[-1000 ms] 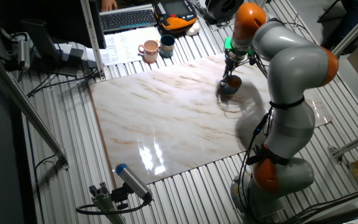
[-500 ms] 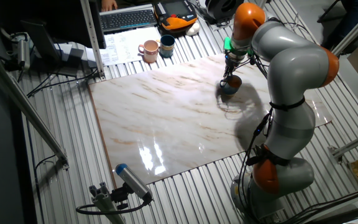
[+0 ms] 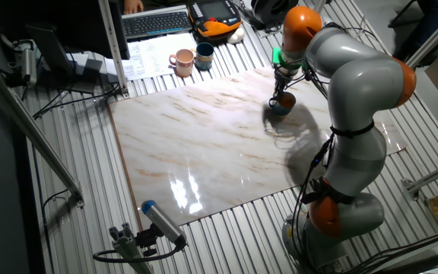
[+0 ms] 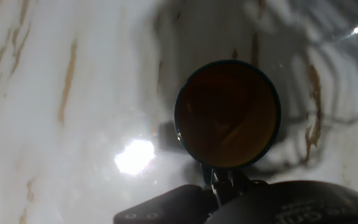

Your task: Pick up the cup

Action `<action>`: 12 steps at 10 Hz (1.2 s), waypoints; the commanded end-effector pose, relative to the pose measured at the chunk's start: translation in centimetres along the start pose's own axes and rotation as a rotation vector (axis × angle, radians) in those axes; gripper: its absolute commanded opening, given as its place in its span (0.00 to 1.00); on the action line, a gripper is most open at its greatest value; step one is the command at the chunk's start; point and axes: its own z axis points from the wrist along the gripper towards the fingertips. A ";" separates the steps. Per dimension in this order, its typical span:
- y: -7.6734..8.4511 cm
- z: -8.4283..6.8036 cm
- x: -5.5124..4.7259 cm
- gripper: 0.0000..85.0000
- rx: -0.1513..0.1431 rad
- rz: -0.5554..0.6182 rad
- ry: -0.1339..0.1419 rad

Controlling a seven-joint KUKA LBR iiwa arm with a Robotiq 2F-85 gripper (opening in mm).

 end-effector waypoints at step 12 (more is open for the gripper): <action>-0.1 -0.2 1.0 0.20 -0.008 0.032 0.058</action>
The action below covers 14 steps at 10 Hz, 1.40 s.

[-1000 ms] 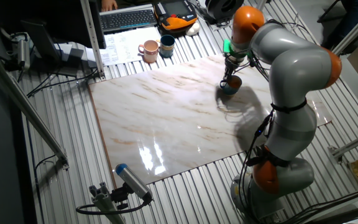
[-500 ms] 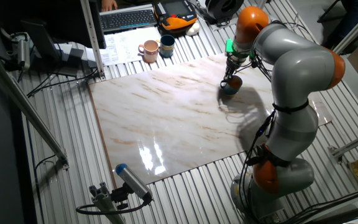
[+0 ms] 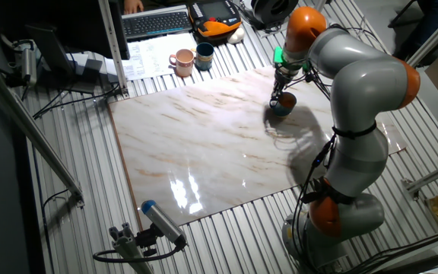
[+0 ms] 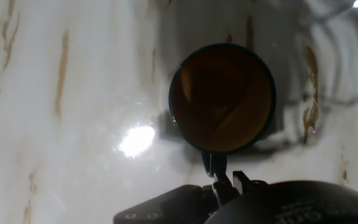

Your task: Pick up the cup

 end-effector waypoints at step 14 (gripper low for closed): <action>0.1 0.4 0.4 0.40 0.032 -0.003 0.013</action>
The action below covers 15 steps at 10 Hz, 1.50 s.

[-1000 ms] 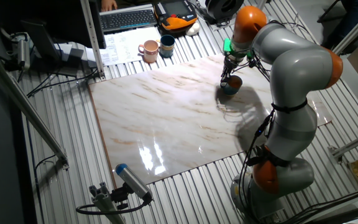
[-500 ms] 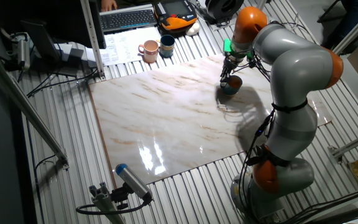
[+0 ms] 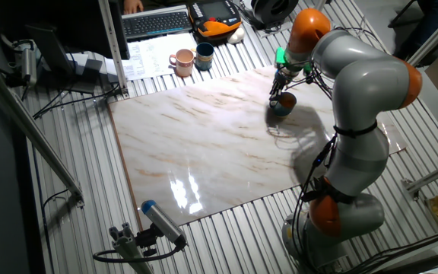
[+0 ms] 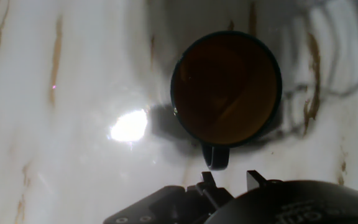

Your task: Pick up the cup

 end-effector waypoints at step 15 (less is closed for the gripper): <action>-0.4 -0.4 -0.3 0.20 -0.001 -0.047 -0.071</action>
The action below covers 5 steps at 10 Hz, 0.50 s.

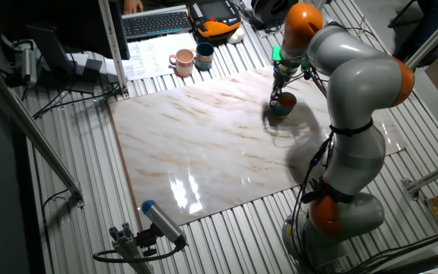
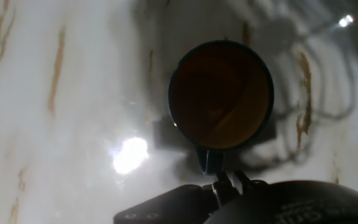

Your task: Pick up the cup

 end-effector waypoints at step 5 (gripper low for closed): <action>-0.4 0.3 0.2 0.20 -0.031 -0.043 -0.019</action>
